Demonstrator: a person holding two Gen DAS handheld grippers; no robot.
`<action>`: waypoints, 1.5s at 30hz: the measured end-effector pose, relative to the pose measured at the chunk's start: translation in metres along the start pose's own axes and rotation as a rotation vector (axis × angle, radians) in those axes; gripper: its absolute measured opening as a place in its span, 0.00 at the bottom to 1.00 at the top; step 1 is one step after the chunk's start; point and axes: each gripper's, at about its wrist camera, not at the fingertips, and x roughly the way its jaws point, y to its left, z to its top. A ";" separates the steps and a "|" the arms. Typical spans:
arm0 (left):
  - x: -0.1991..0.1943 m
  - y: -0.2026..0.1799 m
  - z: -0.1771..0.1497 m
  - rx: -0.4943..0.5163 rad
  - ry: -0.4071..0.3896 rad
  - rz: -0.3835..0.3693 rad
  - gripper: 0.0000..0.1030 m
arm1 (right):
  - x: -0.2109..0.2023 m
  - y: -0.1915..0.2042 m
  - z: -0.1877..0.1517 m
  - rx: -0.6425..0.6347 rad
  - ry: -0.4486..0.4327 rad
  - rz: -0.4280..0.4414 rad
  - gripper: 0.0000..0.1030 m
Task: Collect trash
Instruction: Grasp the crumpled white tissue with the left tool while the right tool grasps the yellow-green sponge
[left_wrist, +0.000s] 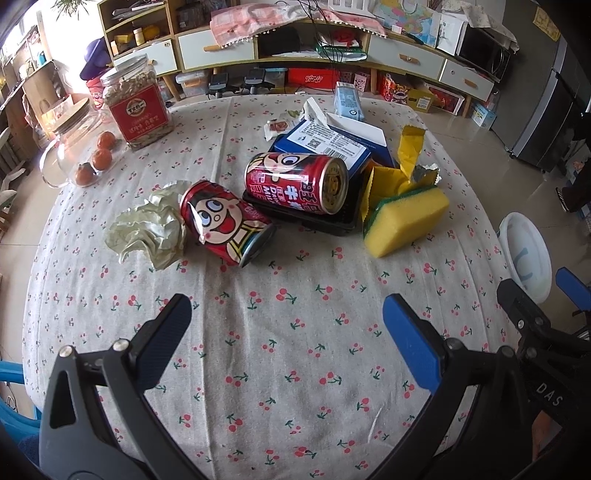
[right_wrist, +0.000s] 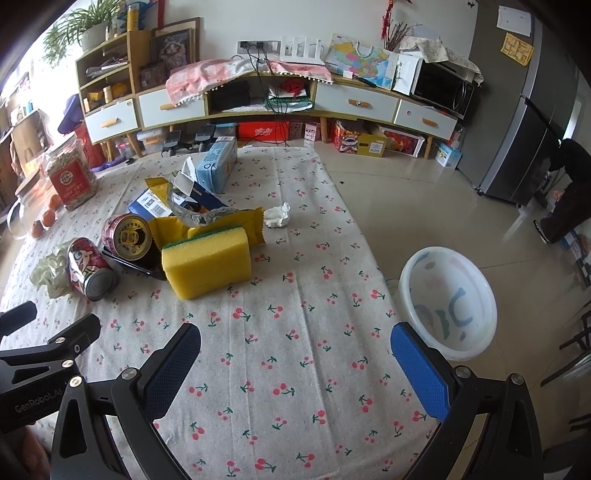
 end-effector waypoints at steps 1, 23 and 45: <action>0.000 0.004 0.001 -0.007 -0.003 0.001 1.00 | 0.001 0.002 0.001 -0.007 0.001 0.000 1.00; 0.008 0.063 0.090 -0.006 -0.038 0.037 1.00 | 0.018 0.015 0.093 -0.145 -0.071 0.186 1.00; 0.065 0.147 0.070 -0.382 0.176 -0.056 0.82 | 0.137 -0.007 0.080 0.277 0.403 0.529 0.72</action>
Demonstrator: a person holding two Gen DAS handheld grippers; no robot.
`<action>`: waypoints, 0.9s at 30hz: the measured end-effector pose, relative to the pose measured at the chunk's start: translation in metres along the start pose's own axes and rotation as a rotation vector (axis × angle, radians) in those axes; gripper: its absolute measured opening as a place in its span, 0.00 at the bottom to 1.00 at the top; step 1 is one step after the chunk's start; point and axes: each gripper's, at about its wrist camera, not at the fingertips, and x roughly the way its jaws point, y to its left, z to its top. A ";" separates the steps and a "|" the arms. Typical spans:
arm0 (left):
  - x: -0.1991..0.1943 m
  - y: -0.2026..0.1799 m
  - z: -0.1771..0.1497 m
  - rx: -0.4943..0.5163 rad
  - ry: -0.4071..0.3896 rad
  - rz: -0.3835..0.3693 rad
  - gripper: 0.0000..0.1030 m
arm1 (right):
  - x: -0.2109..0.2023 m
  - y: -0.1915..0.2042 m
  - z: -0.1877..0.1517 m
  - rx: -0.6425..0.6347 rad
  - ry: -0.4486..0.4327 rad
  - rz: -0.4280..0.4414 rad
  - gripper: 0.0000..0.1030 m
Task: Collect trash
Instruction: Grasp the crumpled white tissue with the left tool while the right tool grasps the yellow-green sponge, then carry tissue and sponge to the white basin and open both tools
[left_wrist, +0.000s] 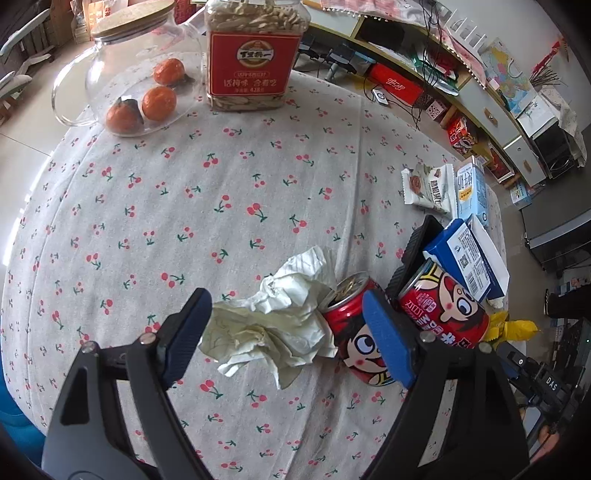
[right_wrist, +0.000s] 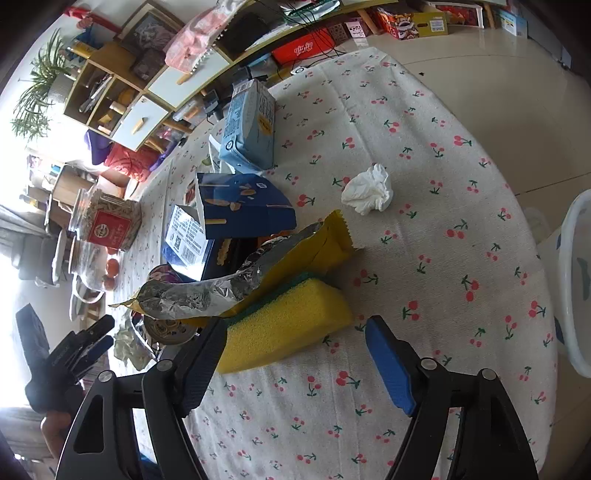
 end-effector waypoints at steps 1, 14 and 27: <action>0.003 0.000 0.000 0.000 0.001 0.013 0.81 | 0.003 0.000 0.000 0.002 0.004 0.010 0.69; 0.019 0.011 -0.011 -0.031 0.042 0.017 0.29 | -0.013 -0.006 -0.012 -0.014 -0.030 0.074 0.20; -0.050 0.017 -0.023 -0.064 -0.180 -0.084 0.23 | -0.055 -0.011 -0.016 -0.042 -0.128 0.071 0.16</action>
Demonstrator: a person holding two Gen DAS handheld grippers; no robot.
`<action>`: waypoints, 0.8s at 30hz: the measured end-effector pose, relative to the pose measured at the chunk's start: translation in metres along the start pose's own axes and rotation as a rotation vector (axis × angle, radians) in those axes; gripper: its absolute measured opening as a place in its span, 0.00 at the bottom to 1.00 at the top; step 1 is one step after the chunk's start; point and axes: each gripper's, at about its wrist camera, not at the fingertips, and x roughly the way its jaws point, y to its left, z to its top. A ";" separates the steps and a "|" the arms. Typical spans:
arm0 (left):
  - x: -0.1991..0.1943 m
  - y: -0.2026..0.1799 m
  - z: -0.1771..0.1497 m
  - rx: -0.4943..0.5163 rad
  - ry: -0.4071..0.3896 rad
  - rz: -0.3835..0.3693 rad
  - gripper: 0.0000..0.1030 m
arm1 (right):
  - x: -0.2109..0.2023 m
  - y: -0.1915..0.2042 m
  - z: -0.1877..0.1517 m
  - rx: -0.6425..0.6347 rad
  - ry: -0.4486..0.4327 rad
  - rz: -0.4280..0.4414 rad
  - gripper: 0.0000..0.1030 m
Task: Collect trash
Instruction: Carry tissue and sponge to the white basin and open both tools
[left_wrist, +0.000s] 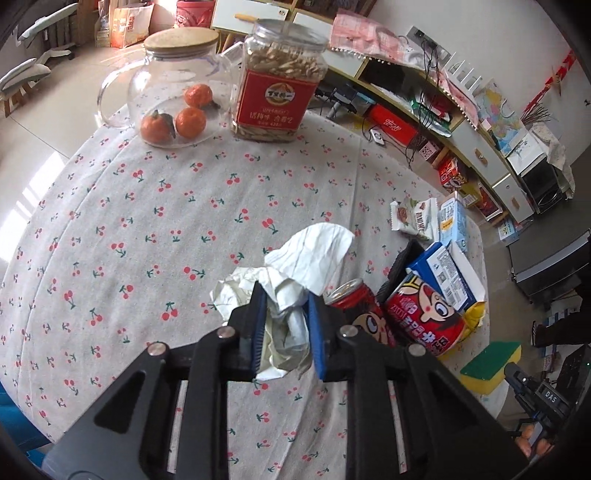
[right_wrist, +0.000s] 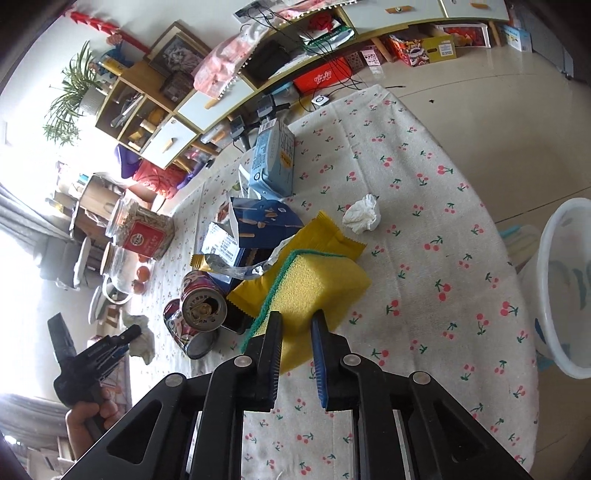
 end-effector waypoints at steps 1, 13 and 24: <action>-0.007 -0.007 -0.001 0.018 -0.022 -0.017 0.23 | -0.006 -0.001 0.000 -0.008 -0.017 -0.019 0.16; -0.031 -0.208 -0.065 0.403 0.032 -0.399 0.23 | -0.130 -0.097 0.010 0.133 -0.314 -0.171 0.16; 0.044 -0.392 -0.173 0.606 0.229 -0.646 0.23 | -0.182 -0.208 -0.009 0.333 -0.334 -0.373 0.16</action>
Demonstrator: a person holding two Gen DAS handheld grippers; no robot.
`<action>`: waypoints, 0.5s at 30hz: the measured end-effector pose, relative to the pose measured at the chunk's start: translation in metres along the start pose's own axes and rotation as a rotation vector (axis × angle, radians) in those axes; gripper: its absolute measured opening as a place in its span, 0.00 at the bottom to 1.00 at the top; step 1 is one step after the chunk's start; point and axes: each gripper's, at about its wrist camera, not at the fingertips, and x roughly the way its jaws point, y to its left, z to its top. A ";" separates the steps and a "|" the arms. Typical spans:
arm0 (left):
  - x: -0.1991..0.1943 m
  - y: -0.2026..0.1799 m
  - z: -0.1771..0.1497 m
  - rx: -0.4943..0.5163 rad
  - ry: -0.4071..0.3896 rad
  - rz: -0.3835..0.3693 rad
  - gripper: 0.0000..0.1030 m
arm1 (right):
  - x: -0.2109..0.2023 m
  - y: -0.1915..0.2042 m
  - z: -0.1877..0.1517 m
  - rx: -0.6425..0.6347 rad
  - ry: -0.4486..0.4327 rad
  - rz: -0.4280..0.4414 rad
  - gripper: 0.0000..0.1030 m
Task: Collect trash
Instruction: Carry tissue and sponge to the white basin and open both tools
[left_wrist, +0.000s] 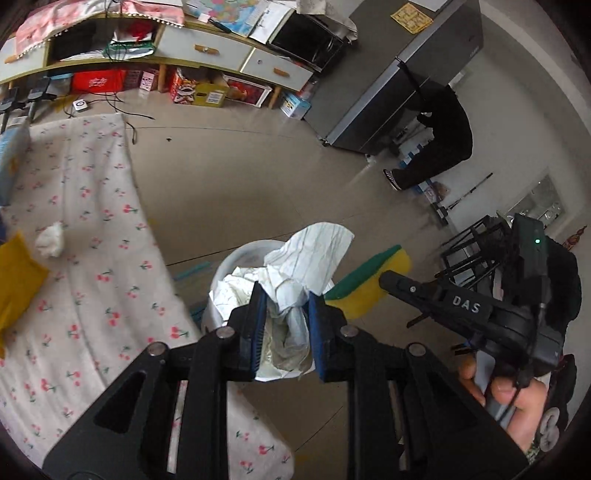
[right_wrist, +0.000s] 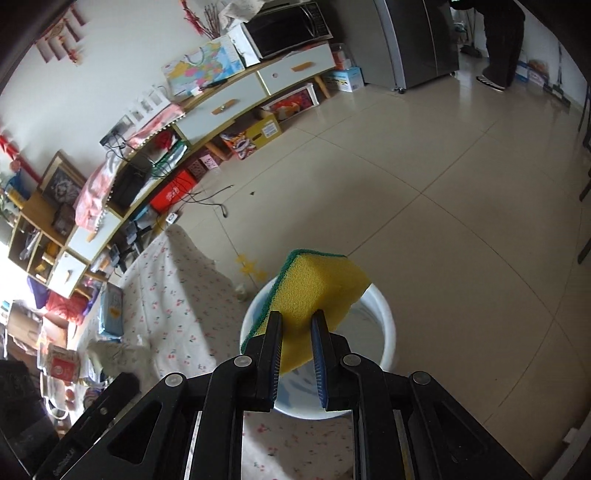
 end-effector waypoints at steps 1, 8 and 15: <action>0.014 -0.004 0.000 0.001 0.014 -0.008 0.23 | 0.001 -0.005 0.000 0.009 0.006 -0.006 0.16; 0.072 -0.002 0.004 -0.040 0.108 -0.032 0.46 | 0.021 -0.020 0.002 -0.007 0.059 -0.062 0.16; 0.046 0.018 0.003 -0.110 0.085 -0.032 0.64 | 0.041 -0.011 0.006 -0.065 0.100 -0.067 0.17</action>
